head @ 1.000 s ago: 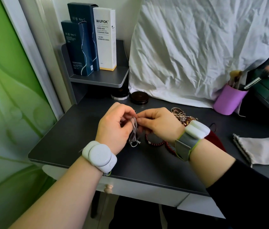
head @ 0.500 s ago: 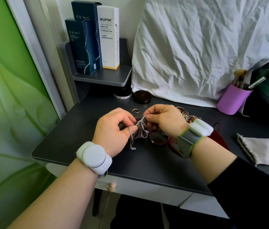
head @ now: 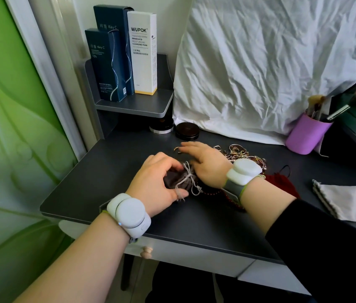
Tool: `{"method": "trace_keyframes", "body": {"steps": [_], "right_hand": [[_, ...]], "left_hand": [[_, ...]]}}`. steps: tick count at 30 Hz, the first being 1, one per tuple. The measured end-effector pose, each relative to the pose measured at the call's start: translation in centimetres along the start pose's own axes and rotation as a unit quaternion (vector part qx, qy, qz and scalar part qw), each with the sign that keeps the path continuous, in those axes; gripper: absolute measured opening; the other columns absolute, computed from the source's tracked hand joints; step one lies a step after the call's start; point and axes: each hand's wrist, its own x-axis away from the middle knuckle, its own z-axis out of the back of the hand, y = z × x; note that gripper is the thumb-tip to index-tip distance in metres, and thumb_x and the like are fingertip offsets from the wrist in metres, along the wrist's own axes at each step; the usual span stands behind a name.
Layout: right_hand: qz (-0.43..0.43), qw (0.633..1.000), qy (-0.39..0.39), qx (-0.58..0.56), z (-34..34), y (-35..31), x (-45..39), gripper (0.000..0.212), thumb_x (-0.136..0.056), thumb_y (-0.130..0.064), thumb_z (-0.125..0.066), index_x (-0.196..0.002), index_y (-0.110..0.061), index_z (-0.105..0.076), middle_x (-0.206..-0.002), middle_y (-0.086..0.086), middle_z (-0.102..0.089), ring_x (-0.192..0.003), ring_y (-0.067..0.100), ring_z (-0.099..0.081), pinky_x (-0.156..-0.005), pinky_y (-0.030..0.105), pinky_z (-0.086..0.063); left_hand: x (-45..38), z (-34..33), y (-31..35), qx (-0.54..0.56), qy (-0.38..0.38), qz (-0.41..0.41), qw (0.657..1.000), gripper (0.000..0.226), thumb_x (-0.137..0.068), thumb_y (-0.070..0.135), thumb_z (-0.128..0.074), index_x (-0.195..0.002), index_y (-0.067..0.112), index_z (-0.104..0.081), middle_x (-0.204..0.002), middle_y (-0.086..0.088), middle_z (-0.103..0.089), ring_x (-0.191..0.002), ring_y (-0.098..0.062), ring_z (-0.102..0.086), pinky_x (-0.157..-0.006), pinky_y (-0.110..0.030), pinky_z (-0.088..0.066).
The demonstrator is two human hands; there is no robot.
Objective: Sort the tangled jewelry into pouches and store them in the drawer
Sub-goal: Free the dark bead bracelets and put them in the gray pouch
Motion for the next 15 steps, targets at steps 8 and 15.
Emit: {"method": "trace_keyframes", "body": {"steps": [8, 15], "right_hand": [[0.007, 0.989, -0.118, 0.09, -1.0, 1.2, -0.7, 0.046, -0.098, -0.015, -0.039, -0.143, -0.018, -0.035, -0.156, -0.002, -0.023, -0.145, 0.016, -0.014, -0.118, 0.038, -0.009], [0.007, 0.993, -0.086, 0.081, -0.4, 2.0, -0.4, 0.048, -0.094, -0.017, -0.047, -0.142, -0.019, -0.038, -0.153, -0.001, -0.024, -0.141, 0.02, -0.022, -0.114, 0.025, -0.016]], "left_hand": [[-0.2, 0.7, -0.9, -0.024, 0.049, 0.048, 0.997, 0.025, -0.068, 0.009, -0.075, -0.073, 0.021, -0.053, -0.079, 0.012, -0.042, -0.068, -0.009, -0.043, -0.058, -0.016, -0.03], [-1.5, 0.7, -1.3, -0.011, 0.091, 0.093, 0.991, 0.026, -0.069, 0.011, -0.074, -0.071, 0.022, -0.051, -0.074, 0.008, -0.042, -0.061, -0.009, -0.042, -0.055, -0.02, -0.032]]}}
